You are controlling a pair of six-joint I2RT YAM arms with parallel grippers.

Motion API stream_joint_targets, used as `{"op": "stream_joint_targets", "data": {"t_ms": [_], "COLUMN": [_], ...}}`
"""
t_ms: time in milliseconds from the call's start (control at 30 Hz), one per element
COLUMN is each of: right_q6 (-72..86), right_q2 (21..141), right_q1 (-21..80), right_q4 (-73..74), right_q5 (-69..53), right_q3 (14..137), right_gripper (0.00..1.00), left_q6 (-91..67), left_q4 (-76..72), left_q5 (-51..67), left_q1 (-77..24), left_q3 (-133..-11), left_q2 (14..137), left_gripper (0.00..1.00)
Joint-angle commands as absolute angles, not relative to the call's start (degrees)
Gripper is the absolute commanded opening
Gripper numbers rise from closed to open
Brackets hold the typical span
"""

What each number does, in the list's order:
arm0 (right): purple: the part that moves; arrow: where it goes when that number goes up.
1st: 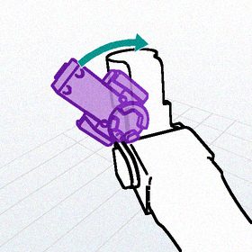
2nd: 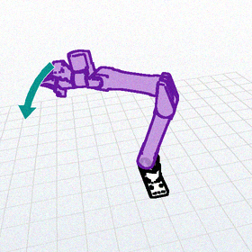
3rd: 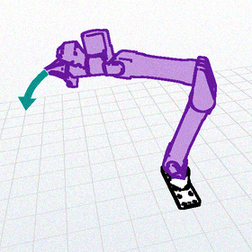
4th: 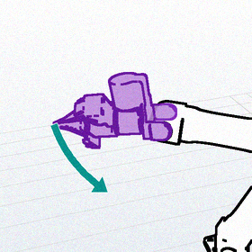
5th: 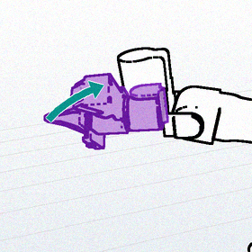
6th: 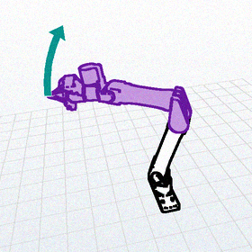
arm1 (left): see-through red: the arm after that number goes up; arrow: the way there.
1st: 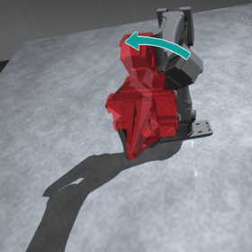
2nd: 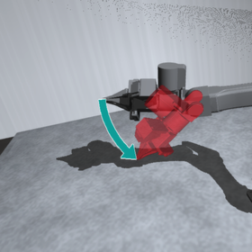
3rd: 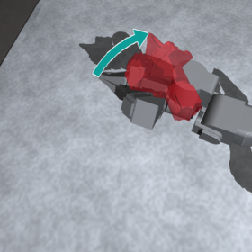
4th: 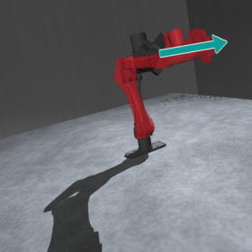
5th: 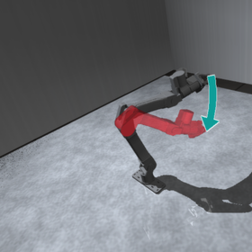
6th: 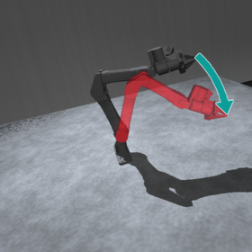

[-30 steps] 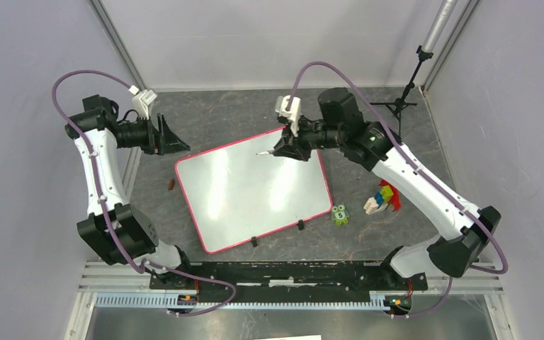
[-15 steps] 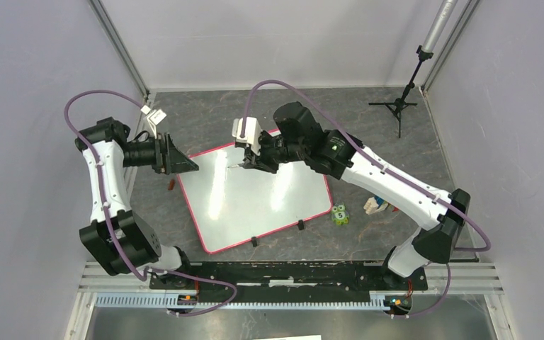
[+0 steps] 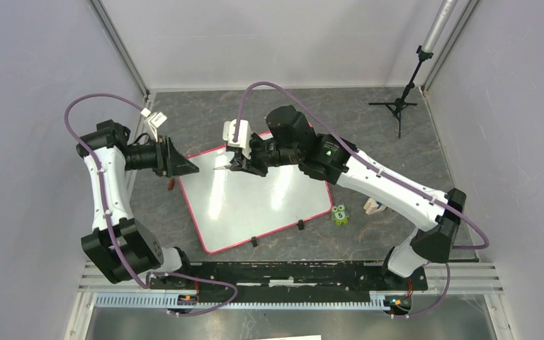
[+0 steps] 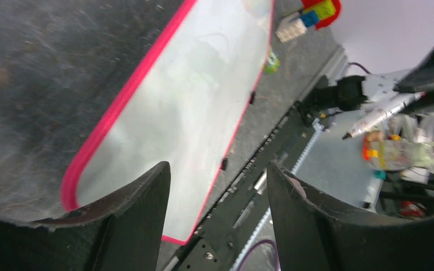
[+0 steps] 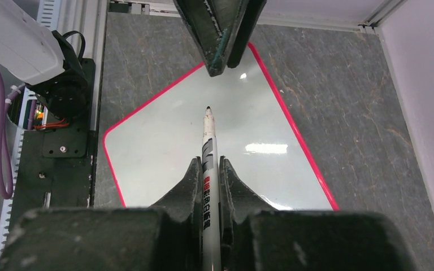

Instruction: Write a sentence on the whiteboard

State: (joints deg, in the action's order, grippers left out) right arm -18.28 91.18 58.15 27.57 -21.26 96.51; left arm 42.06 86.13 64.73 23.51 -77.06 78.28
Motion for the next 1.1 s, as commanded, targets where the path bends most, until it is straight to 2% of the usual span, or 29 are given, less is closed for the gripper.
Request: {"op": "stream_joint_targets", "data": {"t_ms": [0,100,267,533,667,800,1067], "right_q6": [-16.66,-16.54,-17.03,-17.68,-17.67,-17.51,-17.47], "right_q2": [91.91,91.48,89.83,88.02,88.04,88.88,89.26], "right_q1": [58.65,58.62,58.65,58.65,58.62,58.62,58.67], "right_q4": [24.03,23.53,23.12,23.22,22.94,22.81,23.29], "right_q5": [-19.81,-19.52,-18.77,-18.49,-18.76,-19.58,-20.65], "right_q3": [97.02,96.49,94.06,91.96,91.63,91.82,92.56], "right_gripper": [0.00,0.00,0.00,0.00,0.00,0.00,0.00], "left_q6": [26.60,19.03,19.23,22.08,22.41,23.61,27.11], "left_q4": [70.89,63.10,63.07,63.28,63.27,63.24,63.45], "left_q5": [57.52,48.36,46.73,51.01,52.95,53.70,53.72], "left_q1": [24.19,25.12,25.58,25.53,25.42,25.14,24.61], "left_q3": [-81.27,-80.09,-77.43,-72.93,-71.13,-69.64,-67.94], "left_q2": [71.90,70.51,73.82,73.95,73.54,73.42,74.37], "left_gripper": [0.70,0.72,0.68,0.62,0.51,0.33,0.13]}}
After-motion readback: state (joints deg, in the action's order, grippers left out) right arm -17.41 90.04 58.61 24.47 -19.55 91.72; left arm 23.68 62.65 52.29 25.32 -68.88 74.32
